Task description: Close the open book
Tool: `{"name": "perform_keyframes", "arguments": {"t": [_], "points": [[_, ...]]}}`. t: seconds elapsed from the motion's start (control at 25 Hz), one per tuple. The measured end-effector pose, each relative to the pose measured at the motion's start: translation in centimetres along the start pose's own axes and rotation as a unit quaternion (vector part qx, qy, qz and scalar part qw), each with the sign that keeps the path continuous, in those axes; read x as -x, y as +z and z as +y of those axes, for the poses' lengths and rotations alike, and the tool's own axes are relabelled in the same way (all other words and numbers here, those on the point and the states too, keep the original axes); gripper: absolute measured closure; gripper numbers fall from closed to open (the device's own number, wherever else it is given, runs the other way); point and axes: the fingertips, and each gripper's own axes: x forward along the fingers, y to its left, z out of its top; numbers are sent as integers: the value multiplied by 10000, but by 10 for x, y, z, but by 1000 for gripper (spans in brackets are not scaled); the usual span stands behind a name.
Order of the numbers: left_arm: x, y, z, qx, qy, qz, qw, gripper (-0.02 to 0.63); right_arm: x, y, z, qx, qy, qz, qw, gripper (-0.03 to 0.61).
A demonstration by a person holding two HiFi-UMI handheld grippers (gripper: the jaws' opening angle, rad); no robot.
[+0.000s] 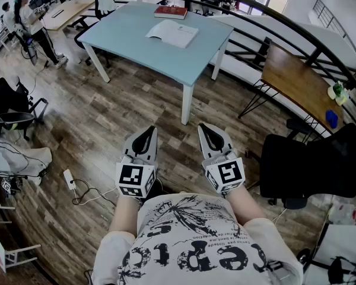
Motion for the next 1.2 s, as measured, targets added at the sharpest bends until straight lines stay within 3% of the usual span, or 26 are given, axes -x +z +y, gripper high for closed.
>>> {"name": "perform_keyframes", "arguments": {"t": [0.32,0.56,0.8,1.2], "points": [[-9,1,13,39,-40,50,10000,592,-19,1,2,11,59,66,10000,569],[-27,-7,55,149,-72,141,9998,592,-62,-7,4,-269,-91,143,9995,568],[-56,-6,142,158,-105,154,9997,592,-151,-7,23,-187,-176,151,9996,568],[-107,16,304,-4,-446,187,9988,592,-314,12,50,-196,-677,98,9975,568]]}}
